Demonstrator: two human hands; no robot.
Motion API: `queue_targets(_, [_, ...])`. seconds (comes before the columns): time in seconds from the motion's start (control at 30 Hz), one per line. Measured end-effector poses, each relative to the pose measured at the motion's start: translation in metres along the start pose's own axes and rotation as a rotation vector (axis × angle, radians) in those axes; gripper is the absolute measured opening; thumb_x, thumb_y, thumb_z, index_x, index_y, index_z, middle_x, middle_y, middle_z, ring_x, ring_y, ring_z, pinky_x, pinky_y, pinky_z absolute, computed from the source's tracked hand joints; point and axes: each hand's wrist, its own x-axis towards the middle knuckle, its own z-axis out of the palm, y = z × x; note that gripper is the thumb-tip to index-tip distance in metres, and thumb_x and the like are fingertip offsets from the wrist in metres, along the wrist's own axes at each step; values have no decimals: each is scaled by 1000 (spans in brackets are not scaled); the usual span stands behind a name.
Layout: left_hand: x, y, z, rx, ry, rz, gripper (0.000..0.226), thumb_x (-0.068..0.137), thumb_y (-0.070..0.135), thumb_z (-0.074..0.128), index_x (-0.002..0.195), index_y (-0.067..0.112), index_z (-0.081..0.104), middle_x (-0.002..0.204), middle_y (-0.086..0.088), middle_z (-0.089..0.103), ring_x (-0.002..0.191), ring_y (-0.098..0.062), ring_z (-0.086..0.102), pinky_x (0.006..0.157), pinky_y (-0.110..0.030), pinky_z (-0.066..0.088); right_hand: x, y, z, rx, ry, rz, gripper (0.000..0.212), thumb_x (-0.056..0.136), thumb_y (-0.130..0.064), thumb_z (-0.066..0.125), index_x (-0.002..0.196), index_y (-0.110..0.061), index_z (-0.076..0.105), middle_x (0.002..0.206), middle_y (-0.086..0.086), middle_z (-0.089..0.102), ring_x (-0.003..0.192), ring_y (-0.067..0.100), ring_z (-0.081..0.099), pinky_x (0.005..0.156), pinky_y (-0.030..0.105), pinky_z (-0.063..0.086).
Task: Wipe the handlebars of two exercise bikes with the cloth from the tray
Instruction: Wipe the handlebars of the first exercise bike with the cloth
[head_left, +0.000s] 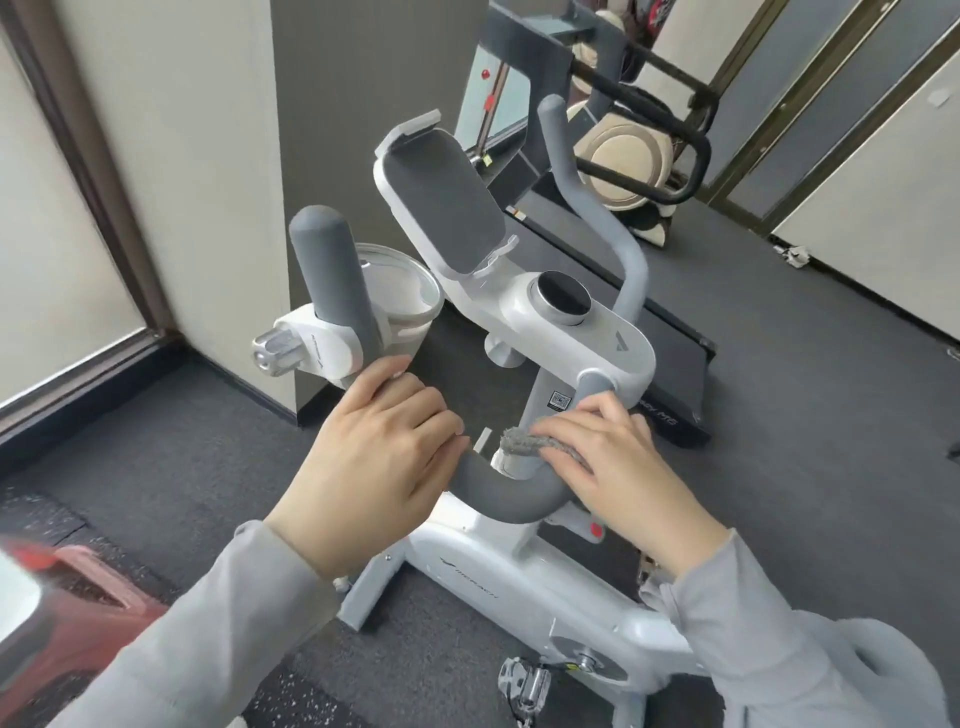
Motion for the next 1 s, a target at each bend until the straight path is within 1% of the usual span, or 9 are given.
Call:
queue_targets(0.1, [-1, 3, 2, 9, 17, -23, 31, 93, 26, 38, 81, 20, 66, 77, 6, 62, 80, -20, 57, 106, -29, 24, 11, 20, 0, 45, 73, -47, 22, 90, -18, 60, 111, -20, 67, 109, -11, 68, 108, 22, 46, 93, 40, 40])
queue_targets(0.2, [-2, 4, 4, 22, 25, -38, 24, 91, 22, 44, 82, 20, 66, 79, 7, 63, 82, -19, 59, 106, -29, 24, 21, 37, -1, 51, 154, -80, 22, 88, -10, 62, 109, -12, 69, 103, -2, 70, 105, 27, 50, 93, 38, 45])
queue_targets(0.33, [-4, 8, 7, 54, 29, -61, 25, 92, 25, 43, 84, 21, 66, 81, 8, 64, 83, -19, 58, 108, -29, 22, 30, 59, 1, 7, 228, -123, 22, 89, -9, 61, 110, -8, 68, 106, 2, 71, 99, 26, 51, 92, 30, 43])
queue_targets(0.5, [-5, 10, 7, 66, 1, -90, 28, 94, 27, 38, 87, 23, 65, 85, 10, 63, 88, -18, 58, 111, -29, 18, 25, 69, 14, 62, 409, -103, 22, 87, -5, 63, 109, -6, 67, 107, 4, 70, 94, 27, 54, 87, 28, 43])
queue_targets(0.63, [-4, 13, 7, 75, -2, -101, 30, 94, 29, 37, 87, 24, 66, 87, 11, 64, 92, -16, 58, 112, -32, 20, 18, 66, 26, 112, 538, -52, 21, 87, -2, 62, 106, -4, 69, 103, 5, 72, 89, 29, 56, 81, 31, 47])
queue_targets(0.77, [-3, 17, 4, 102, -5, -100, 31, 93, 28, 38, 90, 22, 68, 88, 10, 66, 93, -17, 60, 113, -35, 22, 10, 58, 31, 238, 586, 9, 20, 86, -1, 62, 104, -4, 70, 102, 8, 72, 94, 30, 57, 85, 38, 50])
queue_targets(0.83, [-4, 19, 1, 99, -11, -101, 30, 94, 27, 39, 93, 21, 69, 90, 8, 67, 93, -18, 61, 112, -37, 25, 2, 52, 32, 285, 610, 8, 19, 86, 0, 63, 103, -3, 70, 99, 8, 72, 92, 29, 57, 86, 34, 48])
queue_targets(0.9, [-4, 24, 0, 74, -19, -89, 29, 94, 26, 40, 98, 20, 68, 93, 7, 67, 93, -19, 61, 109, -36, 30, -9, 45, 31, 349, 623, 15, 19, 86, 1, 62, 103, -3, 69, 95, 6, 70, 91, 27, 57, 86, 26, 45])
queue_targets(1.0, [-8, 35, -3, 36, -36, -46, 26, 94, 25, 43, 104, 17, 66, 98, 5, 66, 95, -20, 61, 100, -34, 39, -28, 32, 28, 479, 653, 57, 21, 88, 1, 57, 106, -1, 68, 93, -3, 62, 91, 23, 58, 84, 16, 41])
